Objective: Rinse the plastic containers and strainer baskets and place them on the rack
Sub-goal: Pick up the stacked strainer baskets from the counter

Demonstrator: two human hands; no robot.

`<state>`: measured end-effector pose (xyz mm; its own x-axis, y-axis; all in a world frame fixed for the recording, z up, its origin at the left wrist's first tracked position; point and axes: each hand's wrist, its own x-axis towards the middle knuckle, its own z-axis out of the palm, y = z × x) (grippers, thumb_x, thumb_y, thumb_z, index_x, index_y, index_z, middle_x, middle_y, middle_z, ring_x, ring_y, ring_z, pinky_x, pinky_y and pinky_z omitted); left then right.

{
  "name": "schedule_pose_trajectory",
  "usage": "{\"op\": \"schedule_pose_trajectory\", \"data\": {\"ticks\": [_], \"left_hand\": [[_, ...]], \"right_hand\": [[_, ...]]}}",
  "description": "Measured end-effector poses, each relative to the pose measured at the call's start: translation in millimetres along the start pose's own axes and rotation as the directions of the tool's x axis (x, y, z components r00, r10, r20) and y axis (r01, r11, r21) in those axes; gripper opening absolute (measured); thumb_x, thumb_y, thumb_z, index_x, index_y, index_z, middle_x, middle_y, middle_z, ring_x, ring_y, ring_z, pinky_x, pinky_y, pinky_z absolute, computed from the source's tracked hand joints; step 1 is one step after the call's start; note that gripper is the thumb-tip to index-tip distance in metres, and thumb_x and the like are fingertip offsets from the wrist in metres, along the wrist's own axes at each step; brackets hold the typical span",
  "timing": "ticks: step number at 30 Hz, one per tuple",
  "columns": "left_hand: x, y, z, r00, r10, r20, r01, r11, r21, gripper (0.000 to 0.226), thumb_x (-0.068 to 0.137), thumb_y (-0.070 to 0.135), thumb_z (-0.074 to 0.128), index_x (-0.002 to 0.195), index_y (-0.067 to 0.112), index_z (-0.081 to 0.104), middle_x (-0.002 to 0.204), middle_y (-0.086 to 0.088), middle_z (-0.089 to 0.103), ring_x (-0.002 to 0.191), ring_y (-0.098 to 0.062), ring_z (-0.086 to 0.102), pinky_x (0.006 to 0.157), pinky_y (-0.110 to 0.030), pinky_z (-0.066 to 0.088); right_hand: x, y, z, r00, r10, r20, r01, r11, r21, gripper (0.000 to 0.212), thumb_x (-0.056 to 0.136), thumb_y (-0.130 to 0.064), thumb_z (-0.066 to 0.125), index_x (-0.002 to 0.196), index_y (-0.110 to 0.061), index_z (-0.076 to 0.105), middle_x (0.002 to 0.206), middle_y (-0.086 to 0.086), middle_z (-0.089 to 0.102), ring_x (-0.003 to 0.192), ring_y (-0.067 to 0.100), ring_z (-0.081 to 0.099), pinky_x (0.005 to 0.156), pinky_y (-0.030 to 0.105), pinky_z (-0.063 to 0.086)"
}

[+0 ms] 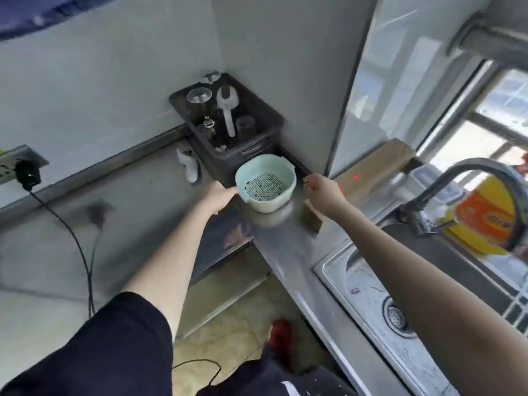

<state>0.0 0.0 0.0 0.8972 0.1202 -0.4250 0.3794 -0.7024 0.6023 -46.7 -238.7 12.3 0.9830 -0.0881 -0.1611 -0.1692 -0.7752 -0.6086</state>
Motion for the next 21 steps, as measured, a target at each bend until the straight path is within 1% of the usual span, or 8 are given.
{"op": "schedule_pose_trajectory", "data": {"ticks": [1, 3, 5, 7, 11, 14, 18, 21], "left_hand": [[5, -2, -1, 1.000, -0.022, 0.009, 0.023, 0.998, -0.055, 0.029, 0.089, 0.041, 0.056, 0.095, 0.012, 0.054, 0.087, -0.006, 0.055, 0.074, -0.021, 0.056, 0.053, -0.026, 0.045], [24, -9, 1, 0.990, -0.127, 0.060, 0.135, 0.977, -0.167, 0.048, 0.088, 0.047, 0.055, 0.113, 0.006, 0.054, 0.102, -0.009, 0.057, 0.085, -0.024, 0.058, 0.065, -0.029, 0.049], [38, -15, 7, 0.969, -0.186, 0.163, 0.221, 0.948, -0.231, 0.060, 0.086, 0.052, 0.054, 0.125, 0.006, 0.050, 0.112, -0.011, 0.057, 0.093, -0.026, 0.059, 0.076, -0.034, 0.050], [49, -17, 15, 0.957, -0.183, 0.227, 0.234, 0.946, -0.223, 0.056, 0.087, 0.050, 0.056, 0.121, 0.006, 0.052, 0.112, -0.011, 0.058, 0.095, -0.026, 0.061, 0.079, -0.035, 0.052], [62, -13, 31, 0.945, -0.171, 0.278, 0.256, 0.917, -0.306, 0.042, 0.089, 0.041, 0.058, 0.111, 0.006, 0.057, 0.103, -0.012, 0.063, 0.086, -0.024, 0.064, 0.084, -0.038, 0.055], [70, -10, 36, 0.933, -0.175, 0.315, 0.305, 0.851, -0.428, 0.033, 0.089, 0.034, 0.061, 0.105, 0.007, 0.053, 0.101, -0.016, 0.066, 0.076, -0.022, 0.064, 0.076, -0.036, 0.057], [76, -11, 42, 0.959, -0.146, 0.242, 0.248, 0.845, -0.474, 0.024, 0.090, 0.023, 0.061, 0.096, 0.012, 0.041, 0.107, -0.010, 0.057, 0.085, -0.022, 0.061, 0.066, -0.033, 0.057], [73, -8, 40, 0.979, -0.092, 0.184, 0.169, 0.869, -0.465, 0.015, 0.092, 0.015, 0.050, 0.100, 0.011, 0.039, 0.106, -0.007, 0.052, 0.093, -0.021, 0.056, 0.073, -0.036, 0.055]], "right_hand": [[14, 0, 5, 1.000, 0.014, 0.003, -0.014, 1.000, -0.016, 0.024, 0.092, -0.010, 0.042, 0.095, 0.002, 0.061, 0.112, 0.023, 0.065, 0.104, 0.040, 0.058, 0.080, 0.034, 0.043], [41, 6, 14, 0.998, 0.065, -0.004, -0.066, 0.997, -0.036, 0.018, 0.093, -0.013, 0.040, 0.085, -0.003, 0.053, 0.104, 0.026, 0.064, 0.099, 0.042, 0.058, 0.072, 0.033, 0.038], [67, 9, 24, 0.993, 0.112, 0.038, -0.110, 0.992, -0.055, 0.023, 0.095, -0.015, 0.038, 0.094, 0.001, 0.055, 0.106, 0.027, 0.063, 0.100, 0.042, 0.058, 0.073, 0.034, 0.038], [89, 10, 33, 0.989, 0.121, 0.080, -0.115, 0.990, -0.079, 0.032, 0.099, -0.018, 0.034, 0.110, 0.005, 0.054, 0.115, 0.027, 0.060, 0.106, 0.041, 0.056, 0.080, 0.035, 0.041], [116, 7, 48, 0.980, 0.167, 0.109, -0.157, 0.984, -0.090, 0.036, 0.102, -0.017, 0.031, 0.123, 0.006, 0.047, 0.127, 0.030, 0.053, 0.116, 0.043, 0.050, 0.089, 0.039, 0.039], [127, 5, 57, 0.973, 0.209, 0.101, -0.206, 0.978, -0.040, 0.037, 0.102, -0.017, 0.032, 0.127, 0.006, 0.046, 0.130, 0.030, 0.052, 0.119, 0.043, 0.049, 0.090, 0.038, 0.039], [136, 4, 62, 0.962, 0.268, 0.053, -0.270, 0.962, 0.040, 0.037, 0.098, -0.018, 0.041, 0.123, 0.005, 0.054, 0.122, 0.028, 0.058, 0.114, 0.041, 0.053, 0.086, 0.037, 0.042], [130, 3, 60, 0.959, 0.265, 0.099, -0.270, 0.962, 0.040, 0.025, 0.094, -0.018, 0.049, 0.102, 0.001, 0.062, 0.098, 0.018, 0.062, 0.104, 0.037, 0.058, 0.071, 0.029, 0.037]]}}
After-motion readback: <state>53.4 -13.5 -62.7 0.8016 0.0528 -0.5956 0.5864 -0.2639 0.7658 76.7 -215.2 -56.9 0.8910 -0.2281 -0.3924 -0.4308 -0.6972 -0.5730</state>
